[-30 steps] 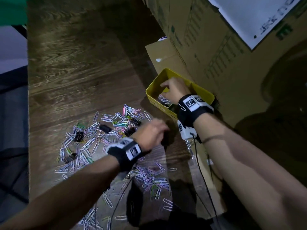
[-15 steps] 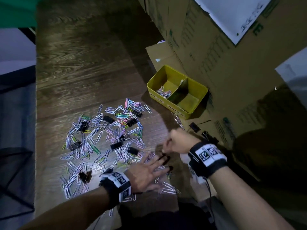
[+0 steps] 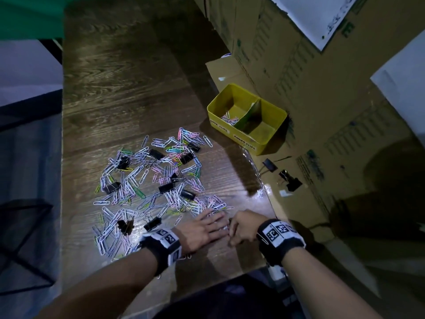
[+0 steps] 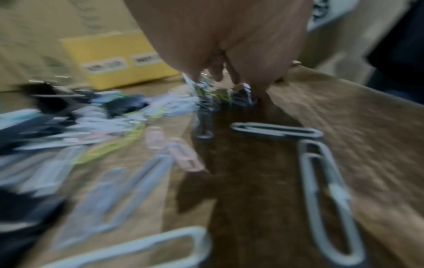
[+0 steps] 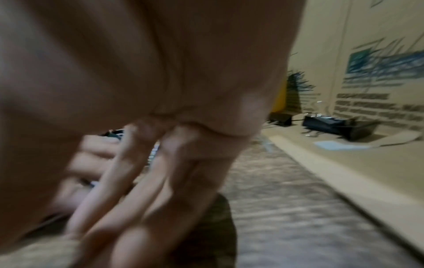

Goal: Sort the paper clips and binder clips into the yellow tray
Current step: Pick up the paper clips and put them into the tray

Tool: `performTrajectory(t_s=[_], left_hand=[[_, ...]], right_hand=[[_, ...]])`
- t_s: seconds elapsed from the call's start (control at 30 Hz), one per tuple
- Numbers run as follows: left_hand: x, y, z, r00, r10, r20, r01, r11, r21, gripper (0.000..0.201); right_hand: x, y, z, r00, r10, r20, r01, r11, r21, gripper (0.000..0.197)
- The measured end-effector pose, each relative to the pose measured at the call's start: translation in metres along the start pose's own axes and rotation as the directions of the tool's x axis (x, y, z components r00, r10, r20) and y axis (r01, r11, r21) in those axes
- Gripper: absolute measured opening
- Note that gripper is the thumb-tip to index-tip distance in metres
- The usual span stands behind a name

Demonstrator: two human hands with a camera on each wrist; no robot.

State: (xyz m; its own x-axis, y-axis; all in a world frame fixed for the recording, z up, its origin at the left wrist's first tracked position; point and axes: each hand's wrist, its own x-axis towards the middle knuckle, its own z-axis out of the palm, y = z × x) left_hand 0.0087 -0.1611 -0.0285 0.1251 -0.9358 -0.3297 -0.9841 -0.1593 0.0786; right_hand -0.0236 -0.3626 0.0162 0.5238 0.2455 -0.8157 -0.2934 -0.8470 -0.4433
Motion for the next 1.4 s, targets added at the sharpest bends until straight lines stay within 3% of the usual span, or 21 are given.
performTrajectory(t_s=[0.1,0.17,0.23,0.3,0.37,0.53,0.67,0.8,0.97,1.1,1.2,1.4], left_hand=[[-0.014,-0.019,-0.005,0.994,-0.038,-0.105,0.024,0.991,-0.132,0.047],[-0.016,-0.027,-0.017,0.976,-0.159,-0.147,0.13,0.973,-0.189,0.051],[-0.013,-0.03,-0.026,0.953,-0.3,-0.037,0.281,0.925,-0.256,0.067],[-0.005,-0.028,-0.029,0.917,-0.377,0.128,0.398,0.877,-0.27,0.078],[0.003,-0.024,-0.03,0.904,-0.408,0.128,0.428,0.872,-0.238,0.072],[0.008,-0.025,-0.026,0.906,-0.421,0.044,0.415,0.863,-0.289,0.033],[0.003,-0.03,-0.027,0.91,-0.405,-0.089,0.335,0.844,-0.418,0.021],[-0.006,-0.04,-0.027,0.855,-0.497,-0.149,0.337,0.749,-0.571,0.022],[-0.014,-0.05,-0.037,0.764,-0.637,-0.103,0.361,0.554,-0.75,0.023],[-0.02,-0.062,-0.038,0.638,-0.76,0.126,0.357,0.147,-0.922,0.035],[-0.024,-0.067,-0.048,0.649,-0.729,0.218,0.22,-0.094,-0.971,0.051],[-0.032,-0.078,-0.081,0.621,-0.735,0.272,0.051,-0.309,-0.95,0.034]], right_hand=[[0.01,-0.007,0.004,0.947,-0.072,-0.313,0.054,0.996,-0.065,0.027],[0.014,-0.011,0.008,0.882,-0.07,-0.466,0.049,0.997,-0.058,0.053],[0.017,-0.015,0.012,0.86,-0.06,-0.507,0.005,0.994,-0.109,0.086],[0.022,-0.018,0.018,0.864,-0.066,-0.499,-0.023,0.985,-0.17,0.102],[0.027,-0.02,0.021,0.864,-0.086,-0.496,-0.015,0.981,-0.195,0.097],[0.033,-0.022,0.021,0.861,-0.118,-0.495,0.046,0.987,-0.155,0.065],[0.03,-0.025,0.017,0.847,-0.176,-0.502,0.114,0.982,-0.152,0.032],[0.034,-0.025,0.01,0.861,-0.165,-0.481,0.075,0.977,-0.202,0.025],[0.033,-0.019,-0.004,0.881,-0.123,-0.456,0.072,0.989,-0.129,0.017],[0.025,-0.01,-0.014,0.84,-0.15,-0.522,0.156,0.987,-0.032,0.013],[0.018,-0.005,-0.023,0.809,-0.169,-0.563,0.239,0.97,0.053,0.017],[0.003,-0.006,-0.041,0.695,-0.158,-0.701,0.373,0.913,0.164,0.029]])
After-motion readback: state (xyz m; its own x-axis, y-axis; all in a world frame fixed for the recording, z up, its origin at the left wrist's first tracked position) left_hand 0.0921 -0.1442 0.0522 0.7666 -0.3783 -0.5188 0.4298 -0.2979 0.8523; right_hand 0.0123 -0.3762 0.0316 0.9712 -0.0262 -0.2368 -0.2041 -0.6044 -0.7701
